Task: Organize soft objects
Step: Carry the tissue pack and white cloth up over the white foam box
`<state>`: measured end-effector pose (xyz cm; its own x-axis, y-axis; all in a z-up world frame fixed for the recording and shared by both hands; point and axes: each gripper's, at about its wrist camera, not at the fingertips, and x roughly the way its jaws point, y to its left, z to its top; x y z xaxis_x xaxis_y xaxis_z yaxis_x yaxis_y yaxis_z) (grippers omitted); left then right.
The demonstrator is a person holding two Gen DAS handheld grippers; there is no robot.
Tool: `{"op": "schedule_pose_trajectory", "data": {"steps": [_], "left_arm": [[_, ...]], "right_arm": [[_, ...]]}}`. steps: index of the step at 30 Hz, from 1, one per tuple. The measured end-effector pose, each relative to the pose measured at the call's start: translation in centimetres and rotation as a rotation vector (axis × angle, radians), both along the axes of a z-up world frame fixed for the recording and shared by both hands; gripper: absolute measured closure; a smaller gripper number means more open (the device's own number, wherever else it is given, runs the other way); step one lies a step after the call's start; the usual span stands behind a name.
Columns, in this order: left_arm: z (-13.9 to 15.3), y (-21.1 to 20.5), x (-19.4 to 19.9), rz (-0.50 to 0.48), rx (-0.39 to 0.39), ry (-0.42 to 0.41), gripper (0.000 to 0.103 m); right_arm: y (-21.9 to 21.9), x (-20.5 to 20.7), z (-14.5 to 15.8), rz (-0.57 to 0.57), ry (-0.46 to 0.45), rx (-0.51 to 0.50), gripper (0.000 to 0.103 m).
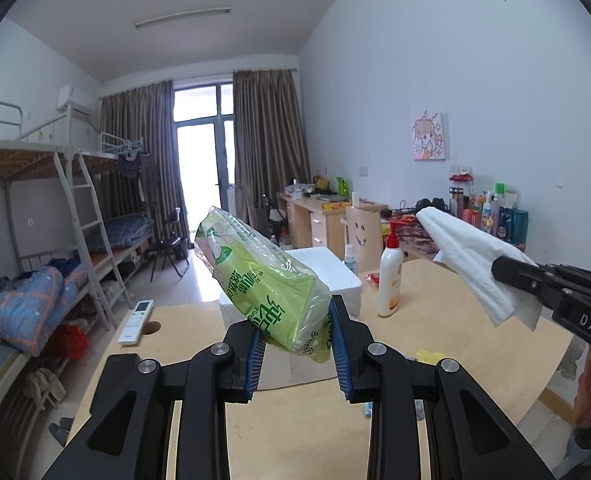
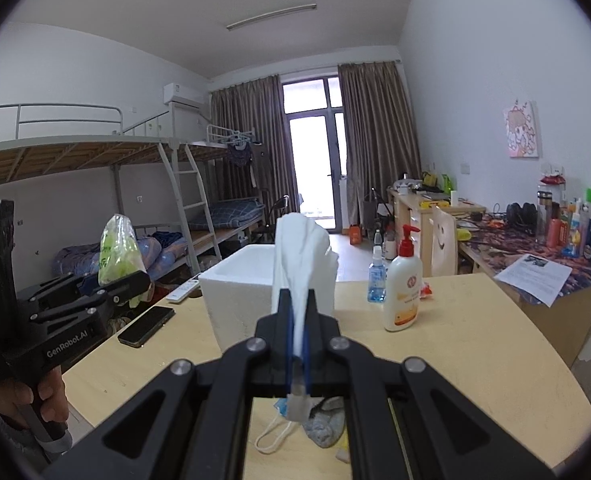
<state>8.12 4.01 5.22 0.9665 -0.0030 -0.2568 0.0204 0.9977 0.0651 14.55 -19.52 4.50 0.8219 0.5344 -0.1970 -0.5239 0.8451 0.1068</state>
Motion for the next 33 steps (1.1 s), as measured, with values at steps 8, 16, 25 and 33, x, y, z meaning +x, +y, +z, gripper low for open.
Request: {"op": "schedule_pose_trajectory", "data": {"steps": [8,16,25,33], "left_arm": [[0.5,0.6,1.1,0.000,-0.002,0.008,0.071],[1.3,1.6,3.2,0.014,-0.013,0.032,0.071],[2.1,2.4,5.4,0.006,-0.012,0.046,0.071],[2.3,2.9,7.3,-0.002,-0.019,0.059,0.071]], "right_arm": [[1.2,1.1,0.6,0.027,-0.002,-0.020,0.097],[2.9,3.2,1.3,0.056,0.014,-0.037,0.097],[4.7,5.1,2.4,0.070,0.017,-0.065,0.097],[6.1,6.5,3.0,0.080,0.023,-0.089,0.097]]}}
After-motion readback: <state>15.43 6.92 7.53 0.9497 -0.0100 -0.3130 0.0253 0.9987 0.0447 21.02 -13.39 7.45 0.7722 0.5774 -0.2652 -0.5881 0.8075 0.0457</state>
